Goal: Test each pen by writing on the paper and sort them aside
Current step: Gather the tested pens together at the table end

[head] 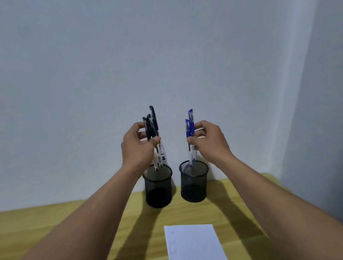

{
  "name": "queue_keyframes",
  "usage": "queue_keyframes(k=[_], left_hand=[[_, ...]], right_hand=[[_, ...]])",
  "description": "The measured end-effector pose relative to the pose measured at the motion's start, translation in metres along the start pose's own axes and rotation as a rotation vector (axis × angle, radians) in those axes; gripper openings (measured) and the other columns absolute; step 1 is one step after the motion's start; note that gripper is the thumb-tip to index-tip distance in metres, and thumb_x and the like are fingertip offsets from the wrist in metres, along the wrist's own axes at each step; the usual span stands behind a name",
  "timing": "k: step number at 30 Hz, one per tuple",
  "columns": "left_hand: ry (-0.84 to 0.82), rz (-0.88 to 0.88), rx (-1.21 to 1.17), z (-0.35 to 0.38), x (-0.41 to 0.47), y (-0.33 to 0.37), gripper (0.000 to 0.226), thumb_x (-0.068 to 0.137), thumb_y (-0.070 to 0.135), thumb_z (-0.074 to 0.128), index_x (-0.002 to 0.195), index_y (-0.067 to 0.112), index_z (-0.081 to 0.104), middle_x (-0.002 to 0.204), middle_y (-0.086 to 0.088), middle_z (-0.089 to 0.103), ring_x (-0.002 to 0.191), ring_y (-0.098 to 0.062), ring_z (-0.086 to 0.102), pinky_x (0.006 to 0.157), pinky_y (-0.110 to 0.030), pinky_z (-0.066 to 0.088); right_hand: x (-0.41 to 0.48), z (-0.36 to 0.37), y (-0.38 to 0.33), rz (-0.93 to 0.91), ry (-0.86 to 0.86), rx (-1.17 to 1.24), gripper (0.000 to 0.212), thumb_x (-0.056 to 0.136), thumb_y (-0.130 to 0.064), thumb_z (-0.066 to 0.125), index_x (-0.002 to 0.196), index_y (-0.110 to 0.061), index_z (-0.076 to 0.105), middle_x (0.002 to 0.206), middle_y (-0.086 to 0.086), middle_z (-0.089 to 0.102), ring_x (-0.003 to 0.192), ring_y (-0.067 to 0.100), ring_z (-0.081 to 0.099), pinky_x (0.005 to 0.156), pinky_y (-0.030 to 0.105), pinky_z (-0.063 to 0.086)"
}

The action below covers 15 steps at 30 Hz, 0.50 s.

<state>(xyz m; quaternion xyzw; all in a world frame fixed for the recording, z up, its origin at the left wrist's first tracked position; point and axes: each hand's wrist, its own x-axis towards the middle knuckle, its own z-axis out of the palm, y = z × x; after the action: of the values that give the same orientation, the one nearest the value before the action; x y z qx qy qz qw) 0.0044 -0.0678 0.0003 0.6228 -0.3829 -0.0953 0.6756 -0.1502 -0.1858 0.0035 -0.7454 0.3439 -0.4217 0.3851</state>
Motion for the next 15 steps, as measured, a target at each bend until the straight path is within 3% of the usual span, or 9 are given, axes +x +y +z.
queue_keyframes(k=[10,13,15], left_hand=[[0.011,-0.104,0.147,0.008,-0.001,-0.05,0.034,0.08,0.004,0.075,0.11,0.019,0.064,0.09,0.0,0.072,0.082,-0.019,0.072,0.075,-0.037,0.061],[-0.006,-0.139,0.182,0.007,-0.006,-0.049,0.05,0.075,0.007,0.081,0.122,0.012,0.064,0.097,-0.005,0.073,0.087,-0.018,0.071,0.08,-0.029,0.057],[0.008,-0.145,0.225,0.004,-0.008,-0.043,0.063,0.074,0.014,0.084,0.132,0.011,0.06,0.115,-0.01,0.07,0.104,-0.02,0.067,0.092,-0.028,0.051]], right_hand=[[-0.001,0.016,0.045,0.111,-0.022,-0.086,0.026,0.083,-0.012,0.077,0.105,-0.019,0.065,0.087,0.001,0.077,0.081,0.019,0.073,0.074,0.036,0.058],[-0.007,0.009,0.04,0.1,-0.039,-0.121,0.035,0.085,-0.018,0.078,0.118,-0.016,0.066,0.101,0.0,0.076,0.09,0.017,0.071,0.071,0.025,0.049],[-0.01,0.002,0.036,0.078,-0.024,-0.164,0.046,0.087,-0.019,0.077,0.131,-0.012,0.063,0.117,0.004,0.071,0.103,0.017,0.067,0.082,0.023,0.046]])
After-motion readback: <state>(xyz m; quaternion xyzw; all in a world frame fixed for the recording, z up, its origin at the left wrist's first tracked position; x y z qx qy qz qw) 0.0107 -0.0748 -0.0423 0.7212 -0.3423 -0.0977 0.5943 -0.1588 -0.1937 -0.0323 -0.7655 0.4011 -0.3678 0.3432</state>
